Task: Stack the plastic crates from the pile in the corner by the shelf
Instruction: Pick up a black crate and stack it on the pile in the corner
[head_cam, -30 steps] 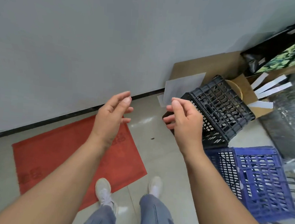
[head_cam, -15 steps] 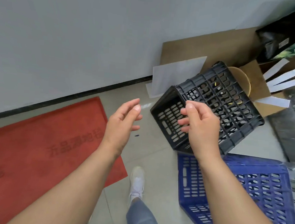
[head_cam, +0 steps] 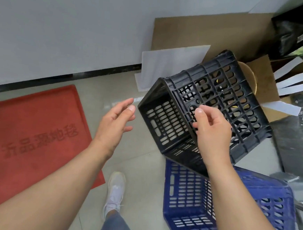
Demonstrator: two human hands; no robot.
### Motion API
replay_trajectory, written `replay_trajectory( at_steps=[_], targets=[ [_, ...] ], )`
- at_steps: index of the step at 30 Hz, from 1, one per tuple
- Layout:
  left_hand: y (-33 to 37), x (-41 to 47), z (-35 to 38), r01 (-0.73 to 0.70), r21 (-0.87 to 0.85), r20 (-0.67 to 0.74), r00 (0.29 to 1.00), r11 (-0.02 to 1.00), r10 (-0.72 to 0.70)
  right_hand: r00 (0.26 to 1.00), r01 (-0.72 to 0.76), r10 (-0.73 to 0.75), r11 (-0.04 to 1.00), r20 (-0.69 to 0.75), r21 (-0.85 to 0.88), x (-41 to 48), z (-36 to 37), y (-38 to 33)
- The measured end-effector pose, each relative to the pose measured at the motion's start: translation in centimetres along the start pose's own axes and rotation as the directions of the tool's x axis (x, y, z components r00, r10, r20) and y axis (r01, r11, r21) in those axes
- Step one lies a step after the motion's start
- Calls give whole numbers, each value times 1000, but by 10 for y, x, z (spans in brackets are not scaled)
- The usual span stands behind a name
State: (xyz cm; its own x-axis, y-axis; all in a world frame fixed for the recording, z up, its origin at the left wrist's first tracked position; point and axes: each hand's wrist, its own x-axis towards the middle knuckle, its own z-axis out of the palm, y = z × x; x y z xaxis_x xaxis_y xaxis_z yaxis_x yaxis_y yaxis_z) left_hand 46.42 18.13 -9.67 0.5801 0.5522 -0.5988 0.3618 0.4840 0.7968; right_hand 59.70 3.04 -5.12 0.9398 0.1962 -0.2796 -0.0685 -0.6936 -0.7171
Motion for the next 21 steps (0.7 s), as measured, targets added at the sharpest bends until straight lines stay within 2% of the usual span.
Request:
replay_trajectory(
  at_steps=[4, 8, 13, 21],
  targets=[
    [-13, 11, -1, 24, 1, -2, 1000, 1000, -24, 999, -7, 17, 963, 34, -268, 11, 8, 22],
    [-19, 16, -7, 39, -8, -28, 999, 999, -39, 995, 1, 52, 836, 81, -549, 14, 19, 30],
    [-27, 21, -26, 53, -18, -65, 996, 998, -54, 982, 9, 105, 799, 154, -602, 13, 37, 30],
    [-51, 29, -61, 63, -47, -115, 991, 997, -68, 999, 44, -21, 659, 39, -750, 19, 61, 29]
  ],
)
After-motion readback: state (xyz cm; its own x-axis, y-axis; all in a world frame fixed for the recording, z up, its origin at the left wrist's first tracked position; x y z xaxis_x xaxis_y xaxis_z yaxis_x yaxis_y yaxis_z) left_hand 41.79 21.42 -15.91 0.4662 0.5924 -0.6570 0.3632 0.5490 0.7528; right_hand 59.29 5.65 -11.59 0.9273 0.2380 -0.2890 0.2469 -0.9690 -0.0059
